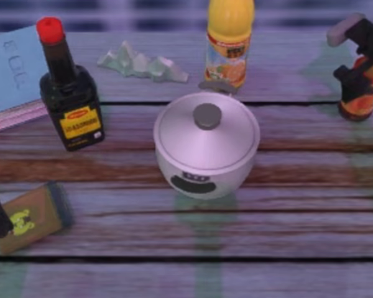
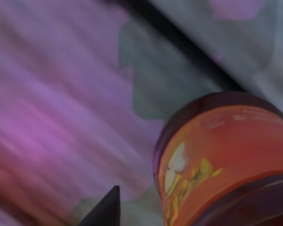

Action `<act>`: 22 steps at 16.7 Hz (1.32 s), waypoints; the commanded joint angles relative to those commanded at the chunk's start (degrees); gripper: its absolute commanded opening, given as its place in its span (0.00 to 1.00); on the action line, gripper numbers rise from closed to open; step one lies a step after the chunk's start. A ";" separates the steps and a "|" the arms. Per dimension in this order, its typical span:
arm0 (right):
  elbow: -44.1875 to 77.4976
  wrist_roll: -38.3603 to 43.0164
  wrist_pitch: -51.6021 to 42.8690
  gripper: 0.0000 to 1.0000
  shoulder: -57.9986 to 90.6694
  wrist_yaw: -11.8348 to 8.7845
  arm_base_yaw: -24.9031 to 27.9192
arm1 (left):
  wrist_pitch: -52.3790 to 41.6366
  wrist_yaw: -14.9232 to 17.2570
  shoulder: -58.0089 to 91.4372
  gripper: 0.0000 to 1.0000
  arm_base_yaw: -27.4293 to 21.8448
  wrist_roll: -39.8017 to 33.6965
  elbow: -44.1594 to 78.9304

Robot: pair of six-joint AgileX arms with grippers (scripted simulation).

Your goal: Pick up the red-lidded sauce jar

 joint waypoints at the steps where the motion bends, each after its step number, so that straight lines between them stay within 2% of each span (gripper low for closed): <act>1: 0.00 0.00 0.00 0.62 0.00 0.00 0.00 | 0.00 0.00 0.00 1.00 0.00 0.00 0.00; 9: 0.00 0.00 0.00 0.02 0.00 0.00 0.00 | 0.00 0.00 0.00 1.00 0.00 0.00 0.00; 19: -0.11 0.10 0.03 0.00 -0.09 -0.02 -0.02 | 0.00 0.00 0.00 1.00 0.00 0.00 0.00; 22: -3.84 0.23 1.58 0.00 -3.42 -0.06 -0.02 | 0.00 0.00 0.00 1.00 0.00 0.00 0.00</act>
